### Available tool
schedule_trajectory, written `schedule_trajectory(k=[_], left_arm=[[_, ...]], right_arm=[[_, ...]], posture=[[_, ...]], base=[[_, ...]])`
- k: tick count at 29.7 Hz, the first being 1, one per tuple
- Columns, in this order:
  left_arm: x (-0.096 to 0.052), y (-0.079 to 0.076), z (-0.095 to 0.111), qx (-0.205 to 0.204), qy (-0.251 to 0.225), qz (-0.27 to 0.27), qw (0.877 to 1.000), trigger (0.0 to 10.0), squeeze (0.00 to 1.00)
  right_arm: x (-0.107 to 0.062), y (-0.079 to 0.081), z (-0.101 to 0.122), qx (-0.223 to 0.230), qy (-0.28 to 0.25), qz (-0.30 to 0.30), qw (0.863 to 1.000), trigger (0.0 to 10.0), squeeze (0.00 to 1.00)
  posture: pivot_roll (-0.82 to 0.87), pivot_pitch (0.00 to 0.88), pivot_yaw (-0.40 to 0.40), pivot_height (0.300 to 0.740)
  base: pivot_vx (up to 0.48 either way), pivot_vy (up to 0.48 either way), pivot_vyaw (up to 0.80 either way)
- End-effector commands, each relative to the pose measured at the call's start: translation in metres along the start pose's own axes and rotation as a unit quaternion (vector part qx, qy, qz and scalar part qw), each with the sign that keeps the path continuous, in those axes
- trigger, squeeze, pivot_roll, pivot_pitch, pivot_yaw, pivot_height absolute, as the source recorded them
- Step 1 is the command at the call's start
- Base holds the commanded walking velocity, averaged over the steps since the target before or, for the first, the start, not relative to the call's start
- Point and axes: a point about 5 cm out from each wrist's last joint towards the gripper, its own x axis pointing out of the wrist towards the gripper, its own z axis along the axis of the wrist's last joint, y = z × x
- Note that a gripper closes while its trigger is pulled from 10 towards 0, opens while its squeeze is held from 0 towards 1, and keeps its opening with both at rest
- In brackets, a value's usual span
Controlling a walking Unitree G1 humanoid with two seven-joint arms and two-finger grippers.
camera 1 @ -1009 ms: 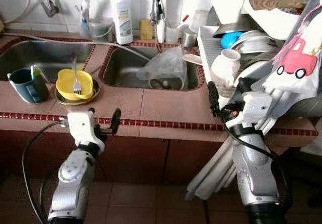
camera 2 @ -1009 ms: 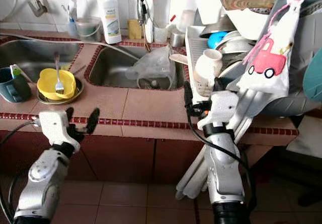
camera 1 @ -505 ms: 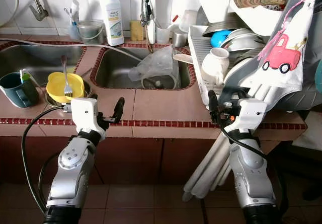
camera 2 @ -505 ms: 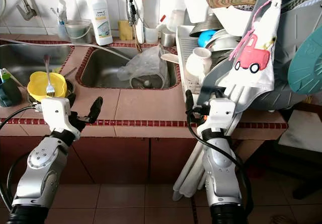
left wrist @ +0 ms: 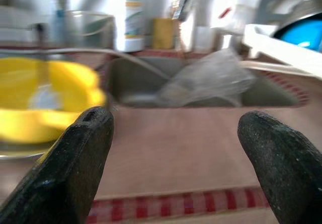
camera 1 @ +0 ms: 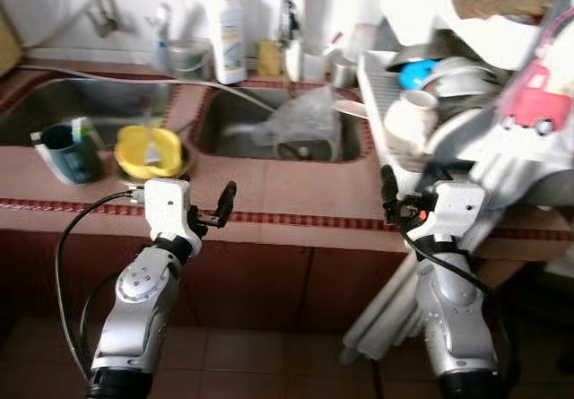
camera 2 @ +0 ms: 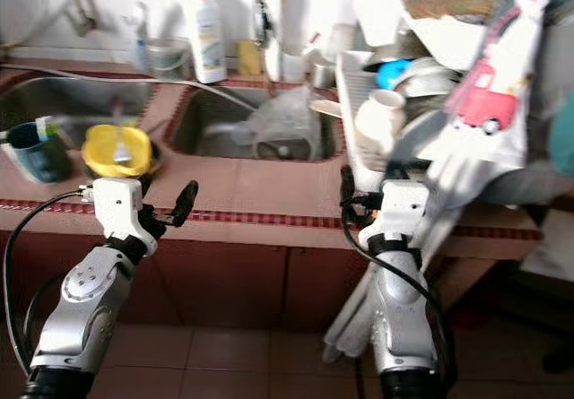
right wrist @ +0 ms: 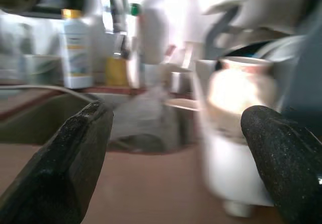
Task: Kitchen organization
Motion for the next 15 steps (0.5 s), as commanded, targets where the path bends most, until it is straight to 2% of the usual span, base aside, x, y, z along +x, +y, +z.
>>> schedule_trajectory(k=[1,15], left_arm=[[0.0018,-0.0063,0.0042,0.002,-0.005,-0.01,1.0,10.0,0.0],[0.002,-0.0059,0.005,0.005,-0.002,-0.012,1.0,10.0,0.0]], right_arm=[[-0.0006,-0.0095,0.0042,-0.009,-0.006,-0.012,1.0,10.0,0.0],[-0.0015,-0.008,0.0048,-0.01,-0.006,-0.016,1.0,10.0,0.0]], posture=[[-0.06,0.02,0.002,0.74],[-0.06,0.04,0.006,0.74]], base=[[0.0,0.315,0.0],[0.0,0.317,0.0]])
